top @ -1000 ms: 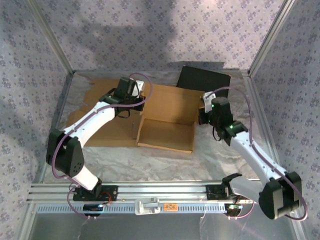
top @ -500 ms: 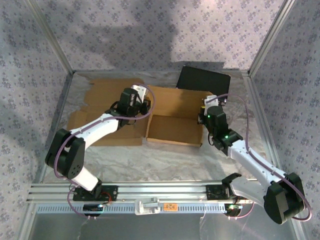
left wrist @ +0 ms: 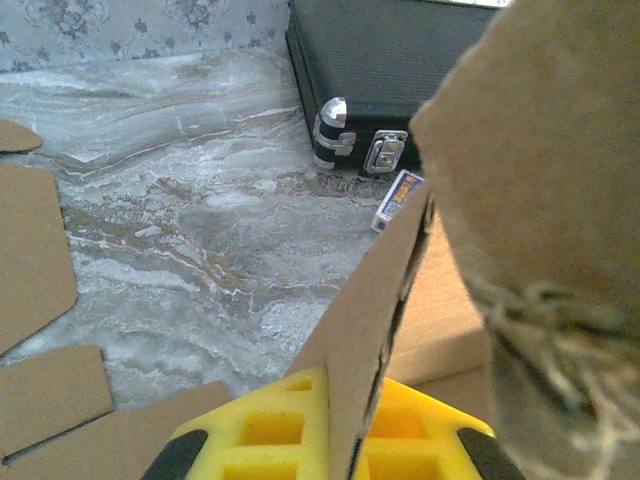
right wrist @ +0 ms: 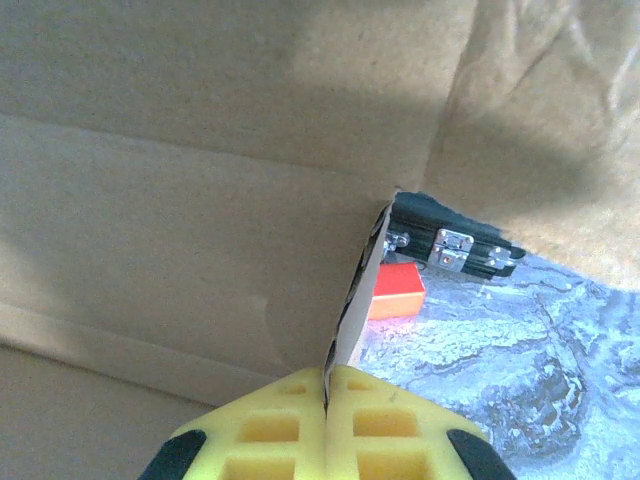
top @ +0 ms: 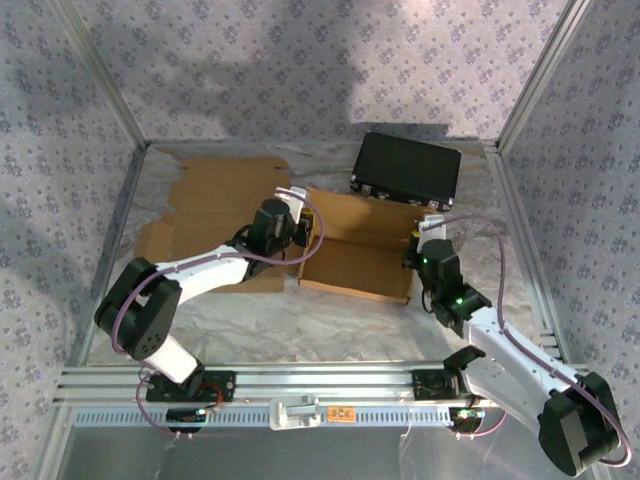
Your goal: Fold the paper box
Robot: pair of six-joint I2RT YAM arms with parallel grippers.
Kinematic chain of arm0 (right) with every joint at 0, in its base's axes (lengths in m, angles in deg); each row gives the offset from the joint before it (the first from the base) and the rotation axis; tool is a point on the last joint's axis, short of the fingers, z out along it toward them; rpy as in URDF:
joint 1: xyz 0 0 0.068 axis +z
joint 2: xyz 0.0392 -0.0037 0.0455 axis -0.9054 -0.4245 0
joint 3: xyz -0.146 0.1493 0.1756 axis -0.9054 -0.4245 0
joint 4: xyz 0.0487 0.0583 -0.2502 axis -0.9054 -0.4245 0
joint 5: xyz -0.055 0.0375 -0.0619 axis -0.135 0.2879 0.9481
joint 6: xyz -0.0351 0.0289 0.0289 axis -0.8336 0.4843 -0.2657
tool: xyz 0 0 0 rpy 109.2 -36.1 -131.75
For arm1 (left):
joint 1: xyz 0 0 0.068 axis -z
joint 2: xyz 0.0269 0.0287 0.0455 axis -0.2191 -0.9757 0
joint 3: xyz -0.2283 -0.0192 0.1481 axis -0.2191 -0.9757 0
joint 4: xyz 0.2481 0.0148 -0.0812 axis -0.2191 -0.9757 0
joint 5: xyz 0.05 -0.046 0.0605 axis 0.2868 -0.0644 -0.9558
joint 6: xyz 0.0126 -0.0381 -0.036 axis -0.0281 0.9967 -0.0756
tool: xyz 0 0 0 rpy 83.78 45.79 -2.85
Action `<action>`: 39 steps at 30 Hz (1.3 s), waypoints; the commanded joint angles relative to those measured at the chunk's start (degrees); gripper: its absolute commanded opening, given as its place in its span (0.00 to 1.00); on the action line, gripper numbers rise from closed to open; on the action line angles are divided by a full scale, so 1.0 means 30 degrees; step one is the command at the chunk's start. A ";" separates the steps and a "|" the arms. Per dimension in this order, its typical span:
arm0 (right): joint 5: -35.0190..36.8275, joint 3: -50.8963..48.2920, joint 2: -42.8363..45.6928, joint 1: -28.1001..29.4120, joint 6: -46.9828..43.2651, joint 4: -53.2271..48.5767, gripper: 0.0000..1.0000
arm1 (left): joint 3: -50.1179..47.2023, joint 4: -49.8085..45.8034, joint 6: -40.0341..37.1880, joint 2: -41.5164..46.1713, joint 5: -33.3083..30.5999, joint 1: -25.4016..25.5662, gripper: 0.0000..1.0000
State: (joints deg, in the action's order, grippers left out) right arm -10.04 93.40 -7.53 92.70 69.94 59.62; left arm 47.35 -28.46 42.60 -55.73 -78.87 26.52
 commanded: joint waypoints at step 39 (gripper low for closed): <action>0.2806 0.2747 0.1180 0.2636 0.5703 -0.8683 0.39 | -0.2561 0.2976 0.2733 -0.1783 -0.6804 0.3944 0.07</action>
State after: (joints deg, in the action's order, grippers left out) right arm -2.90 96.46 -6.15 99.71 79.10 44.39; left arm 40.58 -15.06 51.28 -59.75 -100.44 37.03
